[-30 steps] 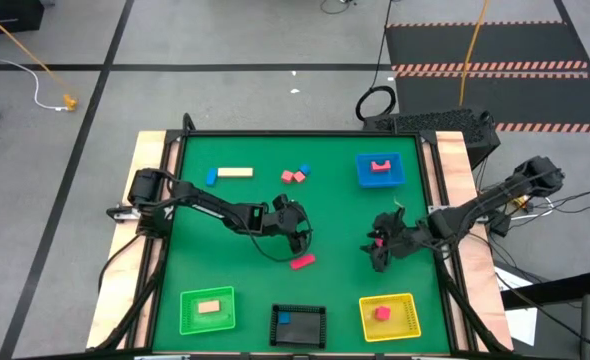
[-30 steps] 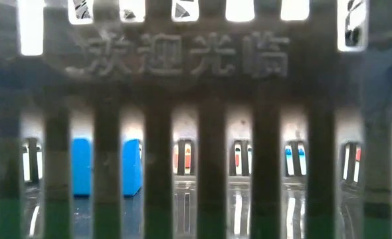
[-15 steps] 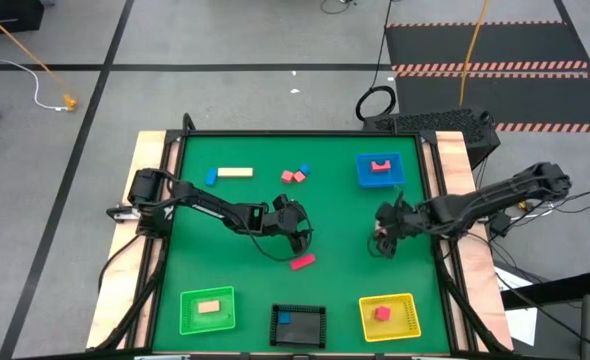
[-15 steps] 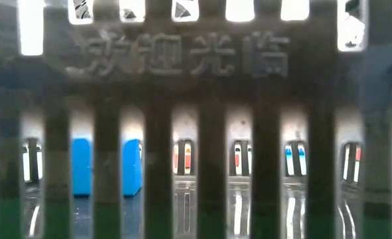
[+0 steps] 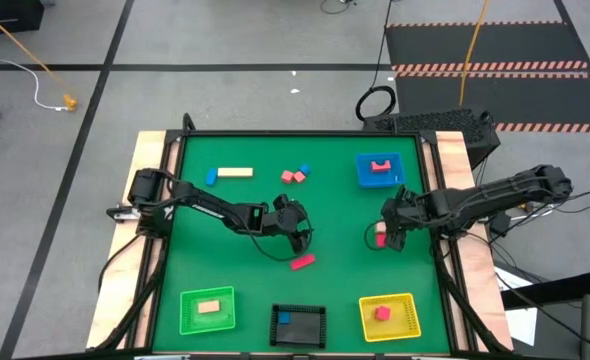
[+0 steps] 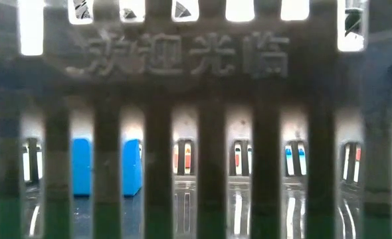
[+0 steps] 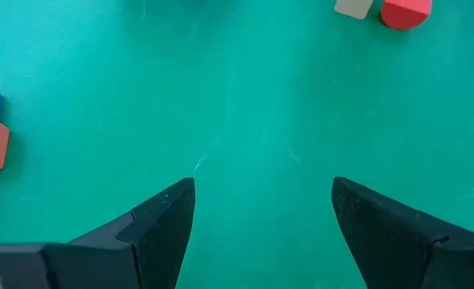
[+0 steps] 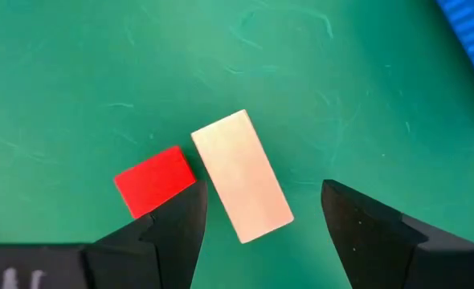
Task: Sort & place blocks by color
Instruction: Put the light brown block into the green bin
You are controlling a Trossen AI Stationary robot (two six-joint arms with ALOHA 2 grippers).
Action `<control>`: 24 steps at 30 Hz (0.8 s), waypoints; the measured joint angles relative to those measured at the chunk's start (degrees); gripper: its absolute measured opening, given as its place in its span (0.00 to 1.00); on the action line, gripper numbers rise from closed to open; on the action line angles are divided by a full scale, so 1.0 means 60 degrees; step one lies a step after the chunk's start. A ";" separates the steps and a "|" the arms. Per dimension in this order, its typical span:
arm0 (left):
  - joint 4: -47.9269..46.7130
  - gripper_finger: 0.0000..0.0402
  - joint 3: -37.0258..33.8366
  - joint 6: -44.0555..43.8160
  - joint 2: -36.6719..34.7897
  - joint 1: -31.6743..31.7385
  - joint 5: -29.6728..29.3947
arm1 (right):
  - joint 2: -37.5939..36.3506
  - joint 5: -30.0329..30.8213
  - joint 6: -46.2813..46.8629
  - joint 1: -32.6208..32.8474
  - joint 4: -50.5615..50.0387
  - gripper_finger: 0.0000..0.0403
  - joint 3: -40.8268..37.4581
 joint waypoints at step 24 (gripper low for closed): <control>-0.0054 0.73 0.0000 0.0180 0.0000 0.0000 0.0000 | 0.0014 0.0259 -0.1519 -0.0041 0.2114 0.58 -0.1305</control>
